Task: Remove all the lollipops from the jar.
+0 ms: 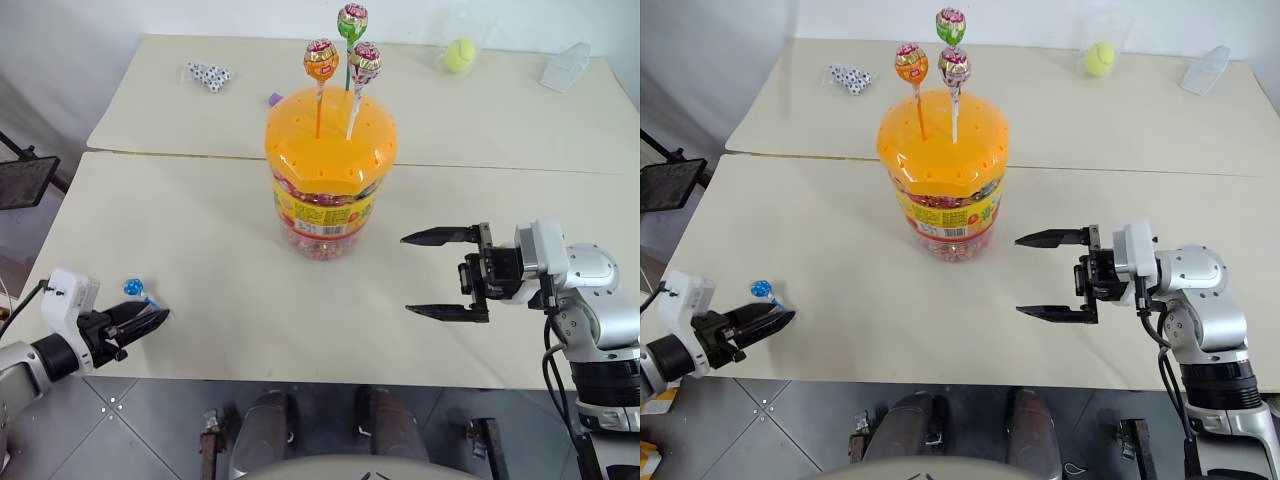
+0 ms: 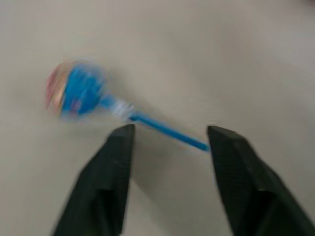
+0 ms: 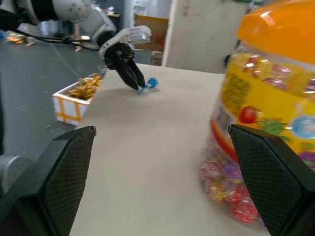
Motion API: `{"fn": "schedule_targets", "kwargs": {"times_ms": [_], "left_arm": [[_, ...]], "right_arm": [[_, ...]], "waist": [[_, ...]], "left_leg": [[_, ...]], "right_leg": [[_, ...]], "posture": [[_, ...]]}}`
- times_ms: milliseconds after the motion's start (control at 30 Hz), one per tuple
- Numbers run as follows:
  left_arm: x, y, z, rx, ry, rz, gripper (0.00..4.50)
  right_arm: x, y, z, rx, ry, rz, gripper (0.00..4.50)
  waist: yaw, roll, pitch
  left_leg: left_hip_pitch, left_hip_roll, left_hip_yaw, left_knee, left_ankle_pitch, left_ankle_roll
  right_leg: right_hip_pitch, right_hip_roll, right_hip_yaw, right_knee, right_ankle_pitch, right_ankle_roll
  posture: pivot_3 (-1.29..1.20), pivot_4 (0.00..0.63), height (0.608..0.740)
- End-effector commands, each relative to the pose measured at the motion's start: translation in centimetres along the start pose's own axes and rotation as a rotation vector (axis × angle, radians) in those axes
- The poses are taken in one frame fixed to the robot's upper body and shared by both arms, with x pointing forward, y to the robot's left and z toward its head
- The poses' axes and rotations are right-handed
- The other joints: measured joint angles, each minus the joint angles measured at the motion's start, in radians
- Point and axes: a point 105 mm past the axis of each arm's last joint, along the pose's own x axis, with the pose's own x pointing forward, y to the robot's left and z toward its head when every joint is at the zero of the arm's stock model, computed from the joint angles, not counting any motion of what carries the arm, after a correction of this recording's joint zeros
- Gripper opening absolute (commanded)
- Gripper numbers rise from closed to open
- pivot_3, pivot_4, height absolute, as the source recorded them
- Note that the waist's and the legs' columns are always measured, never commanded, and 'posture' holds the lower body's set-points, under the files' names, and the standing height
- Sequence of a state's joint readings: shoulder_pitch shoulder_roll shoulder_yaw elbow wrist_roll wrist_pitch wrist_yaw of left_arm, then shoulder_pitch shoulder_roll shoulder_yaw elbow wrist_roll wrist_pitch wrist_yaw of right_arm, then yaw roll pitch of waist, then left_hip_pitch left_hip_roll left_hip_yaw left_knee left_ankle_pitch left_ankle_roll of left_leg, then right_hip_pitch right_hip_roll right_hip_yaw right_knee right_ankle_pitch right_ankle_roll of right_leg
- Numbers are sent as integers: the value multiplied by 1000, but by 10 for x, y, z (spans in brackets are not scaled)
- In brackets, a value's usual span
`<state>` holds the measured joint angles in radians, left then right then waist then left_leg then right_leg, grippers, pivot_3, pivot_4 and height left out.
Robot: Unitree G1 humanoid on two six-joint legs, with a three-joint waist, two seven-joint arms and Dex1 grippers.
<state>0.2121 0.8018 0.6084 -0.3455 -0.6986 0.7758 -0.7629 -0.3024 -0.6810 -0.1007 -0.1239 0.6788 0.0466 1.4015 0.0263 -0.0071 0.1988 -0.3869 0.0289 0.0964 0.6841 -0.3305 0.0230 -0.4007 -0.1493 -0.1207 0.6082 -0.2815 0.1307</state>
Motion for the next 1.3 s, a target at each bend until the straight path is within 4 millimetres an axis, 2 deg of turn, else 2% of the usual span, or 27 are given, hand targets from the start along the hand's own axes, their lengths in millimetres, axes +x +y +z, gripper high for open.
{"fn": "schedule_targets", "kwargs": {"times_ms": [33, 100, 167, 300, 433, 567, 667, 767, 867, 900, 933, 1000, 1100, 1233, 1300], "left_arm": [[-14, -8, 69, 279, -248, -162, 3421], [-12, -16, 89, 312, -302, -263, 3421], [3, -40, 118, 345, -378, -439, 3421], [37, -84, 168, 412, -552, -666, 3421], [56, -108, 196, 401, -648, -768, 3421], [77, -122, 203, 428, -622, -791, 3421], [86, -127, 207, 422, -616, -799, 3421], [97, -126, 210, 404, -595, -764, 2853], [104, -128, 211, 398, -582, -751, 1945], [105, -130, 211, 398, -583, -758, 1838], [104, -132, 211, 394, -589, -772, 1394], [104, -133, 210, 391, -589, -786, 790], [91, -128, 221, 323, -691, -803, 36], [62, -110, 239, 131, -883, -830, 36], [48, -86, 243, 30, -950, -748, 36]], "right_arm": [[-9, -8, 26, -80, -71, -136, 4500], [-15, -12, 34, -86, -95, -210, 4500], [-24, -16, 46, -94, -126, -309, 4500], [-34, -19, 64, -121, -193, -462, 4500], [-30, -18, 79, -145, -265, -520, 4500], [-21, -7, 83, -146, -278, -507, 4500], [-20, -3, 81, -143, -271, -515, 4500], [-21, -1, 79, -141, -266, -528, 4500], [-20, 0, 79, -140, -268, -532, 4500], [-20, 0, 79, -139, -269, -531, 4500], [-19, 1, 79, -139, -269, -528, 4500], [-18, 1, 79, -137, -273, -522, 4500], [-14, 2, 79, -130, -282, -491, 4500], [-6, 4, 77, -123, -283, -423, 4500], [1, 6, 74, -122, -277, -345, 4500]], "waist": [[0, -1, 0], [-4, 0, 0], [-3, 0, 0], [5, -1, -1], [-9, -2, -1], [-22, -2, -1], [-18, -2, -1], [-13, -2, -1], [-8, -2, -1], [-6, -2, -1], [-4, -2, -1], [-3, -2, -1], [-3, -2, -1], [-5, -2, -1], [-10, -2, -1]], "left_leg": [[-1, 0, 1, 0, 0, 0], [-1, 0, 3, 0, 0, 0], [-1, 0, 7, 0, 0, 0], [-2, -1, 7, 1, 1, 2], [0, -5, 10, 1, 1, 2], [-1, -3, 12, 0, 1, 2], [-1, -4, 14, 0, 1, 2], [-1, -4, 15, 1, 1, 2], [-1, -4, 15, 1, 1, 2], [-1, -4, 15, 1, 1, 2], [-1, -4, 15, 1, 1, 2], [-1, -4, 15, 1, 1, 2], [-1, -4, 15, 2, 1, 2], [-1, -2, 13, 3, 1, 3], [-1, -2, 13, 3, 1, 3]], "right_leg": [[-1, 0, 0, 1, 0, 0], [-4, 0, 0, 2, 0, 0], [-5, 0, 0, 3, 0, 0], [-5, 0, 0, 5, 1, 2], [-5, 1, 3, 5, 2, 3], [-8, 3, 4, 6, 2, 3], [-8, 3, 4, 5, 2, 3], [-8, 3, 6, 4, 2, 3], [-8, 3, 7, 4, 2, 3], [-8, 3, 7, 4, 2, 3], [-8, 3, 7, 4, 2, 3], [-8, 3, 7, 4, 2, 3], [-8, 3, 7, 4, 2, 3], [-8, 3, 7, 5, 2, 3], [-8, 4, 7, 5, 2, 3]], "posture": [[0, 150, 740], [0, 150, 740], [0, 150, 740], [0, 150, 740], [0, 150, 740], [0, 150, 740], [0, 150, 740], [0, 150, 740], [0, 150, 740], [0, 150, 740], [0, 150, 740], [0, 150, 740], [0, 150, 740], [0, 150, 740], [0, 150, 740]]}}
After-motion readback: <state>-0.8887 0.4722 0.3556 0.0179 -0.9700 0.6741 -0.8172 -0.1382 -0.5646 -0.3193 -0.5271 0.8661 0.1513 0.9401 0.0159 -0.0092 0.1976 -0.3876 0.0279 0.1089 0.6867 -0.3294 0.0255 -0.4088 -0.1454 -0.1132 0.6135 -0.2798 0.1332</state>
